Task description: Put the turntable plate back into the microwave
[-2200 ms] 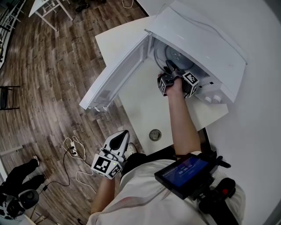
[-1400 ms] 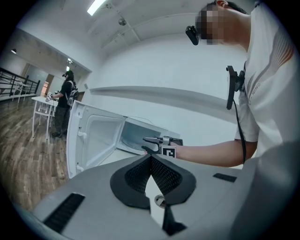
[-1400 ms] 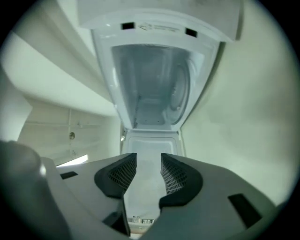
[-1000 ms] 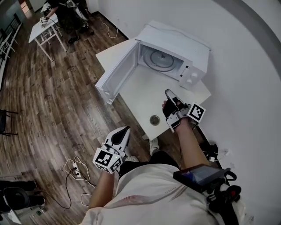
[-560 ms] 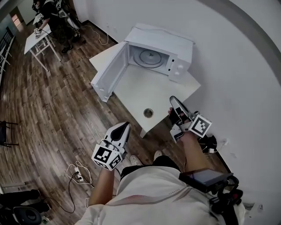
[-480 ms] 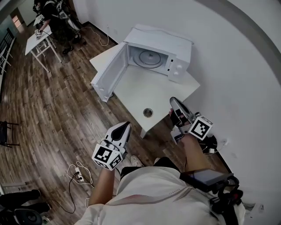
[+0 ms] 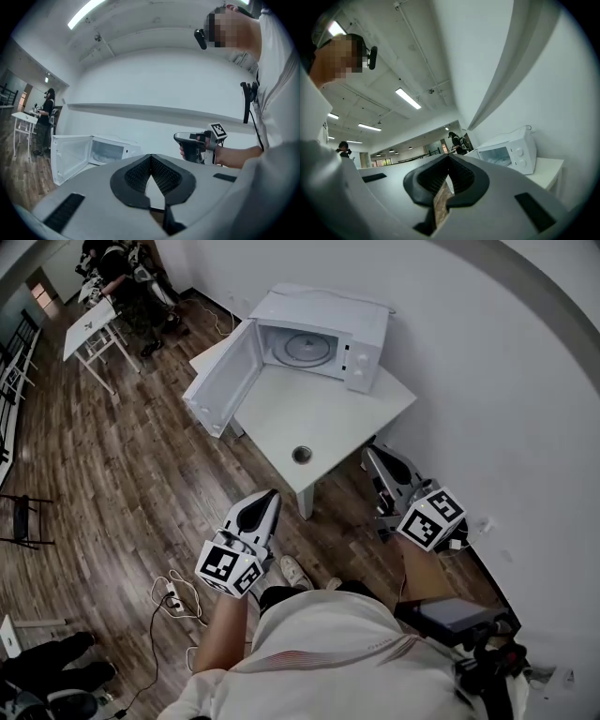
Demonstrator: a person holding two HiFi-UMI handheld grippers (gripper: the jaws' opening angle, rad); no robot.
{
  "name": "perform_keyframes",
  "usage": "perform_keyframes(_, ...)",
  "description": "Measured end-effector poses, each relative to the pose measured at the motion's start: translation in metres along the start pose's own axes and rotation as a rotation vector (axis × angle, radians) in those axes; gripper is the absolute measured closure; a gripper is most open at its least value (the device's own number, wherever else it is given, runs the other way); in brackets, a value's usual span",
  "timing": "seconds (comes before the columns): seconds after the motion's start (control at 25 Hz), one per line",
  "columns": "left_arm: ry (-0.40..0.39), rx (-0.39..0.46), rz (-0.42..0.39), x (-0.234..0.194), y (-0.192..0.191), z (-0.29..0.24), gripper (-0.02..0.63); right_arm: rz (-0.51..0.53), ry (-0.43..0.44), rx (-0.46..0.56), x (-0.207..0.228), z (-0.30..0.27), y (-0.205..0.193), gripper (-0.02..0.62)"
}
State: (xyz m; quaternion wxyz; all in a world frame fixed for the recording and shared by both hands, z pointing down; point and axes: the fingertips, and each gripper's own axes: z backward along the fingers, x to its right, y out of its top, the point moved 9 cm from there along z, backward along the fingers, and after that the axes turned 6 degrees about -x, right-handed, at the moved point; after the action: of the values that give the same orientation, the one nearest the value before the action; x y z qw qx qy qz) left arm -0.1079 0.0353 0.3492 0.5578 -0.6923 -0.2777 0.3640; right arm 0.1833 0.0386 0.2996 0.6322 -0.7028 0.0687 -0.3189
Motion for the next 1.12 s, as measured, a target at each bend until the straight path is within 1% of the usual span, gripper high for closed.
perform_keyframes(0.28,0.017,-0.03,0.0,0.066,-0.011,0.013,0.595,0.022,-0.019,-0.013,-0.005,0.075,-0.008,0.591)
perform_keyframes(0.44,0.005,-0.045,-0.025,0.088,-0.011,0.017,0.595,0.027,-0.035,0.005,-0.011,0.105,-0.009,0.591)
perform_keyframes(0.56,-0.003,-0.043,-0.032,0.099,-0.004,0.019,0.595,0.059,-0.05,0.006,-0.019,0.121,-0.007,0.591)
perform_keyframes(0.76,-0.012,-0.026,-0.046,0.102,0.003,0.029,0.595,0.155,-0.078,0.0,-0.042,0.128,-0.004,0.591)
perform_keyframes(0.88,-0.02,-0.017,-0.055,0.095,0.005,0.037,0.595,0.15,-0.09,-0.012,-0.051,0.12,-0.01,0.591)
perform_keyframes(1.0,-0.026,-0.012,-0.05,0.08,0.007,0.044,0.595,0.137,-0.092,-0.016,-0.059,0.107,-0.014,0.591)
perform_keyframes(1.12,-0.038,-0.003,-0.043,0.068,0.006,0.048,0.595,0.145,-0.094,-0.025,-0.068,0.095,-0.015,0.591)
